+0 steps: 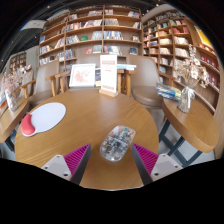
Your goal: Arrange mouse
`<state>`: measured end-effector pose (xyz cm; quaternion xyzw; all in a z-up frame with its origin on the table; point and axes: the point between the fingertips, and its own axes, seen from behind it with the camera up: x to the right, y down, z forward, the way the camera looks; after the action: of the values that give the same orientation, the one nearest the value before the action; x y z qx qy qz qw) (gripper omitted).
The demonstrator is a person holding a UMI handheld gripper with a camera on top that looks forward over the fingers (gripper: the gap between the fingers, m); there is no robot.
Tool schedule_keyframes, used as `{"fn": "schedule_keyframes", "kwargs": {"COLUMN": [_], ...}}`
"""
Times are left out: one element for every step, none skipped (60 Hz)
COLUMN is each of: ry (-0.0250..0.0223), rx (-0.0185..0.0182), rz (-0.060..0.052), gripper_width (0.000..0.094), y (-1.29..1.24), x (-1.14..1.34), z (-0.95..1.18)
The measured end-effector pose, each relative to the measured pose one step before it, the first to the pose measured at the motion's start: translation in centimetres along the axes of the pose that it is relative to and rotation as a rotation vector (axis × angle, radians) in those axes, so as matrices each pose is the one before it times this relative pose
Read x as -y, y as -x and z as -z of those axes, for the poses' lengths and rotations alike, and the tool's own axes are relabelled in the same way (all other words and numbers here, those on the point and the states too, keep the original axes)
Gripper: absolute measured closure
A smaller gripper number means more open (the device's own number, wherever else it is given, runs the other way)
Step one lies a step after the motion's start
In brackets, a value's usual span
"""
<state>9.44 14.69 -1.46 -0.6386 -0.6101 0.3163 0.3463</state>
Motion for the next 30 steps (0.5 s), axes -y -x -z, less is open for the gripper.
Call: {"fn": "schedule_keyframes", "kwargs": {"ry": [0.00229, 0.00261, 0.00279, 0.00087, 0.00339, 0.00378, 0.00205, 0.00333, 0.00263, 0.00233, 0.00182, 0.00245, 0.00162, 0.00247, 0.00167, 0.00170, 0.00016, 0.00080, 0.00093, 0.00065, -0.00024, -0.00028, 0.00045, -0.00013, -0.00010, -0.00109, -0.00057, -0.00044, -0.00081, -0.00009], "rx": [0.00136, 0.00260, -0.00091, -0.00555, -0.00528, -0.00285, -0.00181, -0.00241, -0.00019, 0.00113, 0.00104, 0.00112, 0.00004, 0.00016, -0.00014, -0.00008, -0.00125, 0.00080, 0.00111, 0.00165, 0.00162, 0.00126, 0.00102, -0.00026, -0.00067, -0.00007, 0.00136, 0.00169, 0.00157, 0.00173], "rz": [-0.0037, -0.0049, -0.0051, -0.0035, -0.0026, -0.0023, -0.0023, -0.0017, -0.0018, -0.0024, -0.0022, -0.0019, -0.0006, 0.0001, 0.0003, 0.0001, 0.0003, 0.0004, 0.0008, 0.0012, 0.0011, 0.0015, 0.0018, 0.0030, 0.0033, 0.0013, -0.0008, -0.0004, 0.0021, 0.0029], "gripper_width": [0.0084, 0.0083, 0.0081, 0.0083, 0.0083, 0.0083, 0.0083, 0.0082, 0.0079, 0.0079, 0.0077, 0.0080, 0.0080, 0.0081, 0.0080, 0.0079, 0.0078, 0.0078, 0.0078, 0.0079, 0.0077, 0.0078, 0.0079, 0.0076, 0.0076, 0.0079, 0.0080, 0.0081, 0.0081, 0.0084], "y": [0.038, 0.066, -0.026, -0.128, -0.134, -0.079, -0.042, -0.089, -0.018, 0.009, 0.023, 0.016, 0.016, 0.018, 0.031, 0.019, 0.090, 0.025, 0.074, 0.078, 0.096, 0.081, 0.021, 0.064, 0.027, 0.046, 0.070, 0.077, 0.069, 0.035], "x": [0.089, 0.112, 0.113, 0.185, 0.111, 0.103, 0.157, 0.147, 0.169, 0.147, 0.149, 0.121, 0.100, 0.094, 0.098, 0.090, 0.084, 0.113, 0.111, 0.060, 0.082, 0.068, 0.116, 0.016, 0.008, 0.034, 0.036, 0.015, 0.024, 0.007], "z": [-0.222, -0.205, -0.204, -0.187, -0.206, -0.217, -0.191, -0.189, -0.187, -0.169, -0.164, -0.186, -0.179, -0.166, -0.152, -0.151, -0.252, -0.148, -0.104, -0.096, -0.098, -0.111, -0.125, -0.056, -0.047, -0.039, -0.048, -0.059, -0.051, -0.054]}}
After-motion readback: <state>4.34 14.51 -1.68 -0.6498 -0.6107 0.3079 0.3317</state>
